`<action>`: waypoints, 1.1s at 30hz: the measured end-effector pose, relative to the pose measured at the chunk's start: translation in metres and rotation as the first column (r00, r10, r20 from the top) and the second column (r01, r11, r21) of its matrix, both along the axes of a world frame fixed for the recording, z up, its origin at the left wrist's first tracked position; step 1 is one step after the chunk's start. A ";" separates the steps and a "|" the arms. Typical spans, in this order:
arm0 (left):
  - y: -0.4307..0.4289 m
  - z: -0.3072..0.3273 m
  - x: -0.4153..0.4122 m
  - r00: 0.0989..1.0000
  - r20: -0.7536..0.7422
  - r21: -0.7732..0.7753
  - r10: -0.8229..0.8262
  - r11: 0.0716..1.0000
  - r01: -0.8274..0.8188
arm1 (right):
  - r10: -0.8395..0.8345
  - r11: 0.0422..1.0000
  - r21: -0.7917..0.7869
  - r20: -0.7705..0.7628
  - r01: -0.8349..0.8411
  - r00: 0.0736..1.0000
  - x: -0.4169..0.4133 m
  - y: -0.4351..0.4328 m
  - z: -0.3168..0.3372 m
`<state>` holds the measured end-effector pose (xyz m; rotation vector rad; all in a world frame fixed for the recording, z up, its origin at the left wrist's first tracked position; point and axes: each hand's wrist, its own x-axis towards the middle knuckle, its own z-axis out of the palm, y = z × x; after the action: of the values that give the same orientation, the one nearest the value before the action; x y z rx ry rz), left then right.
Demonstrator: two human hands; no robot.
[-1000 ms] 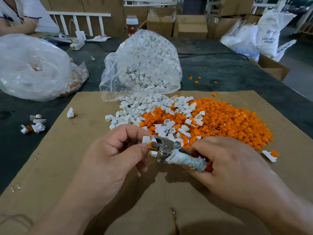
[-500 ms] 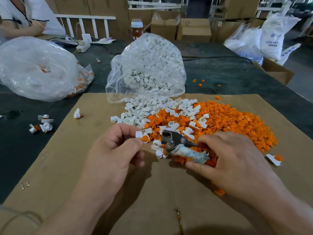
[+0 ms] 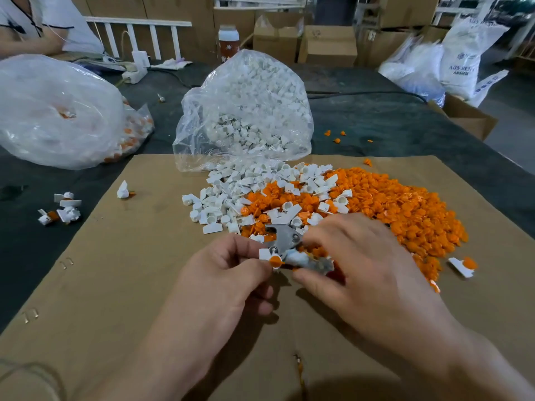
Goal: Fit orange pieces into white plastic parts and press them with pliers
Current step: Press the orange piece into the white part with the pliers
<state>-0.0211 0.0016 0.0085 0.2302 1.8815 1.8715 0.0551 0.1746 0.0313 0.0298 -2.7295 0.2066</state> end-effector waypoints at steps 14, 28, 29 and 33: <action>-0.004 -0.001 0.002 0.967 -0.078 0.204 -0.242 0.946 0.253 | 0.223 0.963 -0.157 0.000 -0.220 0.975 0.006 -0.009 0.004; -0.005 -0.007 0.006 0.875 -0.445 0.041 -0.190 0.972 0.232 | 0.339 0.237 -0.963 0.207 0.130 0.918 0.011 -0.013 0.003; -0.006 -0.007 0.005 0.896 -0.393 0.051 -0.205 0.968 0.244 | 0.277 0.430 -0.903 0.142 0.009 0.950 0.012 -0.013 0.003; -0.004 0.001 0.006 0.928 -0.301 0.124 -0.221 0.955 0.268 | 0.150 0.743 -0.657 -0.027 -0.130 0.988 0.012 -0.011 0.000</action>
<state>-0.0149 -0.0024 0.0090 0.7918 1.7754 1.8956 0.0676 0.1640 0.0314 0.0336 -2.5196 1.2110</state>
